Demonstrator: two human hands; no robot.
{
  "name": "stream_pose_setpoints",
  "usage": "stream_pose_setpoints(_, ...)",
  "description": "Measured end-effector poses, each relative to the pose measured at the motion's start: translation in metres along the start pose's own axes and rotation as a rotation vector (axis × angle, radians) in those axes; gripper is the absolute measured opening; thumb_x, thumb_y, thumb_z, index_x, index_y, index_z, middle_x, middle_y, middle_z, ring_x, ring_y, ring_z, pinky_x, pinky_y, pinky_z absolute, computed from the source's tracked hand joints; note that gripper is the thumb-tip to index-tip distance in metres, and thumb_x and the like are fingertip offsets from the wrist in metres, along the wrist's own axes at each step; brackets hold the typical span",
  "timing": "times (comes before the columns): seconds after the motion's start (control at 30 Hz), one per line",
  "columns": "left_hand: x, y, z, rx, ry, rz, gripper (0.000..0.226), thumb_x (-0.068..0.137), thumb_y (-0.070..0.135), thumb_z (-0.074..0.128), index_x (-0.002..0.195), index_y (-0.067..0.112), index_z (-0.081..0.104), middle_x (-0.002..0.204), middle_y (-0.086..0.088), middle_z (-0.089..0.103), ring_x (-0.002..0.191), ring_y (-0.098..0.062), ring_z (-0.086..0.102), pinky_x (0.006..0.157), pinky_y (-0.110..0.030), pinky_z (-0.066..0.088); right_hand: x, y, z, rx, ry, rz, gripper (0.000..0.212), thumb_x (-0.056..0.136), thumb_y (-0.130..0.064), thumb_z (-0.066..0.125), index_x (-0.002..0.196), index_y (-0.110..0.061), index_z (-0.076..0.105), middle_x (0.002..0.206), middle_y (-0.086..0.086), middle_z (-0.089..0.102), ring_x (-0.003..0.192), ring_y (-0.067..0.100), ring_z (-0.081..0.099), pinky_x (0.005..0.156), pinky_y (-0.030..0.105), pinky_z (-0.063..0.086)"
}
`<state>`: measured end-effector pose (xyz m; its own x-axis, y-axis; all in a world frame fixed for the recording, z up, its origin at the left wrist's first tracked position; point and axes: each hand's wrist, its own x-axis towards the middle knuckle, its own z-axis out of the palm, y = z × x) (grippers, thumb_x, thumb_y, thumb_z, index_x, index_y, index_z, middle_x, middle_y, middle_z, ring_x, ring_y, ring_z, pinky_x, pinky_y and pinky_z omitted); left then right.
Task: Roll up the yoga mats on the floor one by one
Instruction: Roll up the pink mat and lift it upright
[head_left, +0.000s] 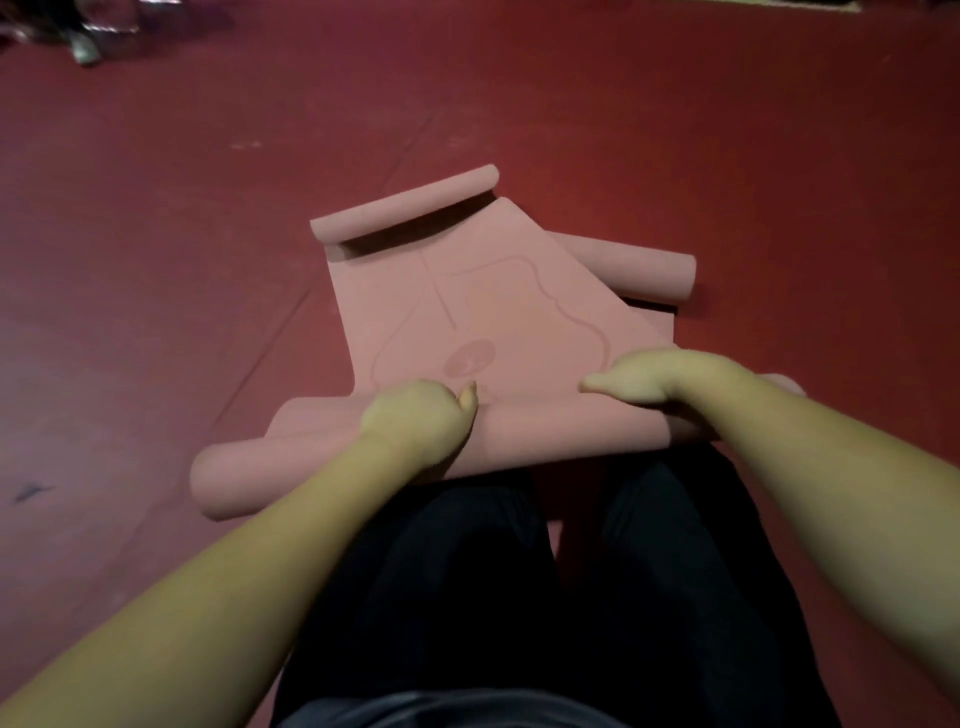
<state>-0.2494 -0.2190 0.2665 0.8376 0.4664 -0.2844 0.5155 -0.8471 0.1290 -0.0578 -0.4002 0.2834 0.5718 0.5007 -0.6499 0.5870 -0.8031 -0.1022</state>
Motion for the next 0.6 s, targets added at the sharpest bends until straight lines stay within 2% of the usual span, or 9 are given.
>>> stream_pose_setpoints(0.07, -0.006, 0.0, 0.003, -0.065, -0.104, -0.039, 0.066, 0.105, 0.046, 0.015, 0.111, 0.005, 0.067, 0.122, -0.021, 0.063, 0.111, -0.035, 0.058, 0.093, -0.037, 0.043, 0.0, -0.001, 0.0, 0.009, -0.078, -0.003, 0.069, 0.099, -0.057, 0.037, 0.147, -0.007, 0.042, 0.155, 0.014, 0.036, 0.14, 0.029, 0.037, 0.109, 0.032, 0.028)
stream_pose_setpoints(0.13, -0.01, -0.002, 0.007, -0.095, -0.121, -0.073, 0.065, 0.105, 0.044, 0.016, 0.113, 0.005, 0.067, 0.125, -0.021, 0.062, 0.113, -0.034, 0.057, 0.096, -0.037, 0.043, 0.0, -0.002, 0.004, -0.011, -0.078, -0.027, 0.064, 0.1, -0.055, 0.036, 0.143, -0.009, 0.048, 0.152, 0.015, 0.042, 0.135, 0.029, 0.042, 0.106, 0.032, 0.031)
stream_pose_setpoints(0.2, -0.008, -0.004, 0.009, -0.112, -0.136, -0.1, 0.064, 0.104, 0.045, 0.017, 0.117, 0.006, 0.066, 0.129, -0.021, 0.06, 0.116, -0.034, 0.056, 0.098, -0.037, 0.042, 0.004, 0.001, 0.01, -0.034, 0.071, -0.13, 0.047, 0.099, -0.052, 0.039, 0.122, -0.018, 0.063, 0.136, 0.011, 0.056, 0.12, 0.028, 0.052, 0.095, 0.034, 0.039)
stream_pose_setpoints(0.27, -0.002, -0.006, 0.009, -0.126, -0.188, -0.119, 0.063, 0.103, 0.046, 0.019, 0.128, 0.007, 0.061, 0.137, -0.02, 0.055, 0.123, -0.033, 0.053, 0.102, -0.037, 0.04, 0.002, 0.007, 0.016, -0.048, 0.241, -0.21, 0.037, 0.099, -0.048, 0.041, 0.095, -0.02, 0.064, 0.113, 0.005, 0.063, 0.104, 0.026, 0.057, 0.077, 0.033, 0.038)
stream_pose_setpoints(0.33, 0.004, -0.007, 0.008, -0.128, -0.233, -0.123, 0.063, 0.103, 0.047, 0.02, 0.135, 0.006, 0.056, 0.143, -0.02, 0.051, 0.128, -0.033, 0.05, 0.106, -0.037, 0.037, -0.003, 0.012, 0.021, -0.078, 0.35, -0.225, 0.043, 0.1, -0.05, 0.037, 0.092, -0.017, 0.065, 0.102, 0.002, 0.063, 0.097, 0.025, 0.058, 0.069, 0.032, 0.034)
stream_pose_setpoints(0.43, 0.013, -0.005, 0.006, -0.156, -0.307, -0.119, 0.06, 0.104, 0.044, 0.022, 0.141, 0.004, 0.048, 0.15, -0.02, 0.043, 0.134, -0.033, 0.044, 0.11, -0.035, 0.033, -0.008, 0.024, 0.031, -0.105, 0.484, -0.23, 0.048, 0.099, -0.053, 0.035, 0.092, -0.017, 0.066, 0.097, 0.002, 0.063, 0.096, 0.025, 0.058, 0.067, 0.033, 0.036)
stream_pose_setpoints(0.5, 0.019, -0.005, 0.005, -0.209, -0.361, -0.122, 0.058, 0.106, 0.041, 0.024, 0.147, 0.004, 0.041, 0.155, -0.018, 0.036, 0.14, -0.031, 0.037, 0.113, -0.033, 0.027, -0.01, 0.037, 0.042, -0.085, 0.578, -0.211, 0.051, 0.095, -0.055, 0.033, 0.091, -0.018, 0.067, 0.097, 0.002, 0.062, 0.099, 0.025, 0.056, 0.072, 0.035, 0.042)
stream_pose_setpoints(0.6, 0.026, -0.006, 0.004, -0.277, -0.395, -0.132, 0.056, 0.105, 0.04, 0.027, 0.149, 0.007, 0.039, 0.158, -0.014, 0.032, 0.144, -0.028, 0.033, 0.116, -0.034, 0.023, -0.018, 0.052, 0.059, -0.072, 0.671, -0.154, 0.061, 0.091, -0.06, 0.024, 0.097, -0.021, 0.07, 0.099, 0.001, 0.064, 0.1, 0.024, 0.056, 0.08, 0.036, 0.043)
